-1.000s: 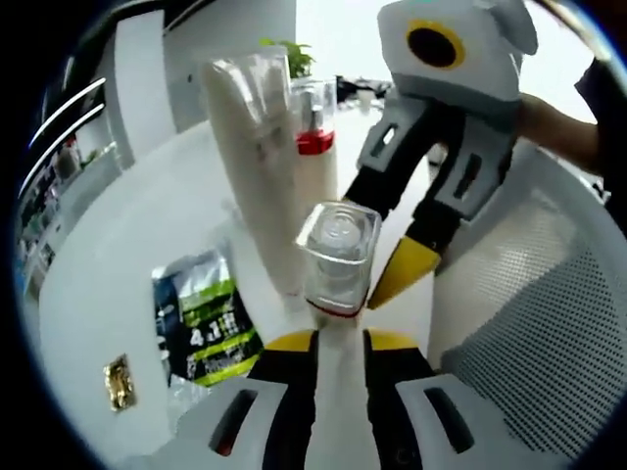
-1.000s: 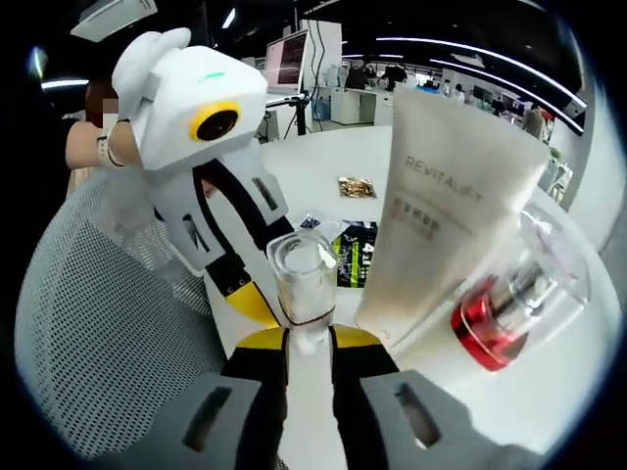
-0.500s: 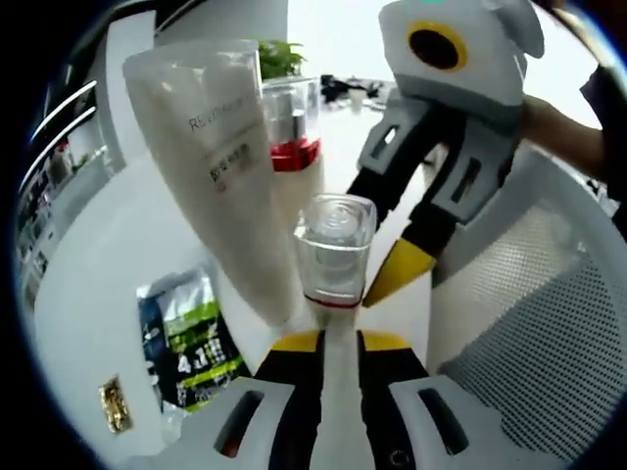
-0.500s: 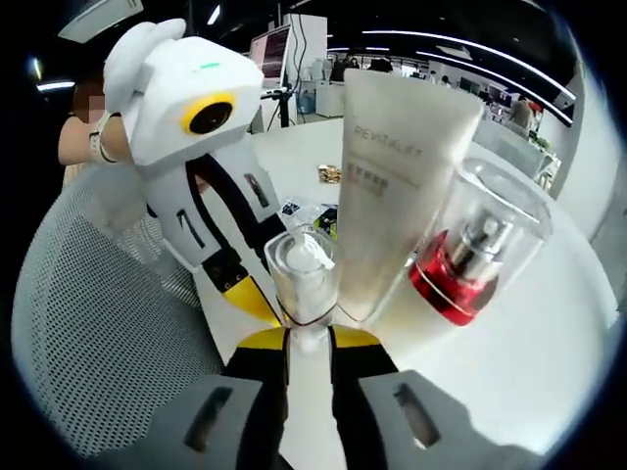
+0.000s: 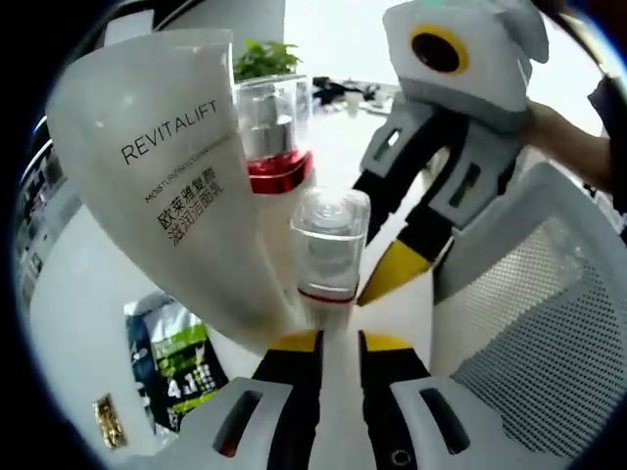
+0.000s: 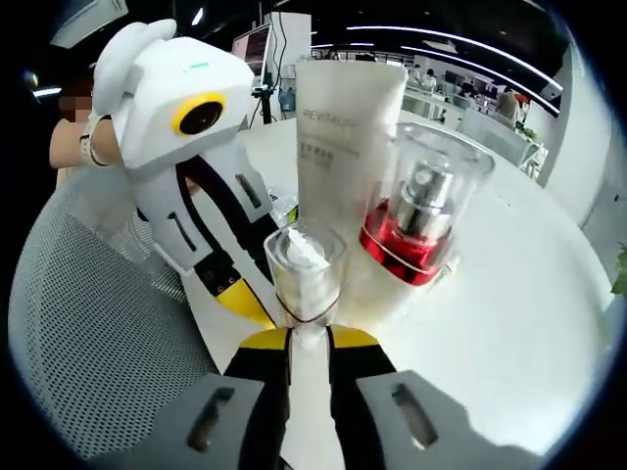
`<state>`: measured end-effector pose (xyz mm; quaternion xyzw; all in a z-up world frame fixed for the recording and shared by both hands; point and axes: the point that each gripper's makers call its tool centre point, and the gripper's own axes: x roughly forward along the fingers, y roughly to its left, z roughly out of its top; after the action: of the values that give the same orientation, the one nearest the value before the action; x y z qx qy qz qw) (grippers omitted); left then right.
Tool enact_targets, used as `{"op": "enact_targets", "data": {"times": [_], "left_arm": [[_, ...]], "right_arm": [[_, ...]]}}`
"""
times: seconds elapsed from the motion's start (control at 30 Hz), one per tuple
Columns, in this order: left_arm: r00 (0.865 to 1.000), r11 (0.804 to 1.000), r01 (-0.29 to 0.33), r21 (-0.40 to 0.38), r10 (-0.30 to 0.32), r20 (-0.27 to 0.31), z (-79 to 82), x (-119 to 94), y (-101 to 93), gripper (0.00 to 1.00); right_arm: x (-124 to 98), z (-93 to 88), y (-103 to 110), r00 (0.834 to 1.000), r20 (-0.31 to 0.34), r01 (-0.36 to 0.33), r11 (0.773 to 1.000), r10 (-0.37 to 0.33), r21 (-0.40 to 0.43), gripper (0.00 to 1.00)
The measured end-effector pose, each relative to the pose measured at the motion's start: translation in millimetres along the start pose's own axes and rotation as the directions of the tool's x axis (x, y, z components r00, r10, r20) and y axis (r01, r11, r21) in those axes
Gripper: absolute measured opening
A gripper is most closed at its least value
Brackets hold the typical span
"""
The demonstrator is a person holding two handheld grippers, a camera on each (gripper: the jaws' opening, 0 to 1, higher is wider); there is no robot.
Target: Arrange the skincare products in the storage area until every visible bottle or jar stands upright without overlapping.
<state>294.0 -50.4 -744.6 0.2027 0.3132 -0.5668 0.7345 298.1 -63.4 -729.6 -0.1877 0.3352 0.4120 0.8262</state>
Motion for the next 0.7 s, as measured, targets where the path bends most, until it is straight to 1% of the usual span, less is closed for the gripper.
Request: {"op": "enact_targets", "data": {"times": [0.2,0.37,0.7], "left_arm": [[1.0,1.0,0.012,-0.001,-0.012,0.004,4.4,3.7,-1.1,0.1],[1.0,1.0,0.001,-0.001,-0.001,0.009,7.0,5.1,1.3,0.09],[1.0,1.0,0.003,-0.015,-0.002,0.009,5.1,3.7,1.1,0.09]], "right_arm": [[-2.2,-5.1,-3.4,1.0,-0.012,0.007,1.0,-0.007,0.008,0.13],[-3.2,-5.5,-6.7,1.0,-0.007,0.012,1.0,-0.012,0.022,0.13],[-1.4,-5.4,-5.3,1.0,-0.005,0.011,1.0,-0.011,0.026,0.13]]}}
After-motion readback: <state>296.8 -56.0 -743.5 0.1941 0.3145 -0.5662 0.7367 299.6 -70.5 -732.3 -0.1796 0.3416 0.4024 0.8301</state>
